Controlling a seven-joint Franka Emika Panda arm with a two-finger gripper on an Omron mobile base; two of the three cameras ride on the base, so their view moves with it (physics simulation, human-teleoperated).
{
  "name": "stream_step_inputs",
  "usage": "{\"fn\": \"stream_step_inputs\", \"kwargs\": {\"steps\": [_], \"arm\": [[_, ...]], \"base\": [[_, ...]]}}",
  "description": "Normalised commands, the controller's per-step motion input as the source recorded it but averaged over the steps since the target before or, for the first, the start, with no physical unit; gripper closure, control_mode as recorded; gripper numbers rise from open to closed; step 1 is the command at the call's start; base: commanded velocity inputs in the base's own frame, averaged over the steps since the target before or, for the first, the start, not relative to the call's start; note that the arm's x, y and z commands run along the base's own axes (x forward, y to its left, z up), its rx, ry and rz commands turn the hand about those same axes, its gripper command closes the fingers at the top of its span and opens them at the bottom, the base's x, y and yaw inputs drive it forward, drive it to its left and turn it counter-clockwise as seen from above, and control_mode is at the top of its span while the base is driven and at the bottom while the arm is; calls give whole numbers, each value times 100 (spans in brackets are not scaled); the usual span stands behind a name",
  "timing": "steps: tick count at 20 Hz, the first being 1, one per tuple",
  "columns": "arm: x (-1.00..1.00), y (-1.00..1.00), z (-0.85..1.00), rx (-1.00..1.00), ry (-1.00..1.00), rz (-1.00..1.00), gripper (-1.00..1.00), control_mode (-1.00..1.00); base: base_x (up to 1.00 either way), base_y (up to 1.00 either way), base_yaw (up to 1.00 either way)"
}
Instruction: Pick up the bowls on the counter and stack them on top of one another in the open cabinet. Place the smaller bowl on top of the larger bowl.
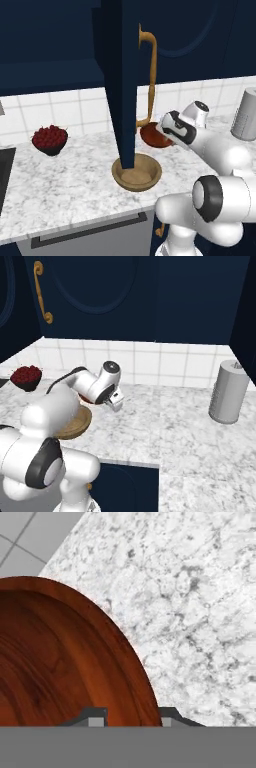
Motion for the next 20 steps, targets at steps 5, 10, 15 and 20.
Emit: {"fn": "stream_step_inputs", "kwargs": {"steps": [5, 10, 15, 20], "arm": [[-69, 88, 2, 0, 11, 3, 100, -100], [-23, 50, -12, 0, 13, 7, 100, -100], [-1, 19, -31, 0, 2, 3, 100, -100], [0, 21, -34, 0, 7, 1, 100, -100]], "base": [[0, 0, 0], [0, 0, 0], [0, 0, 0], [0, 0, 0]]}}
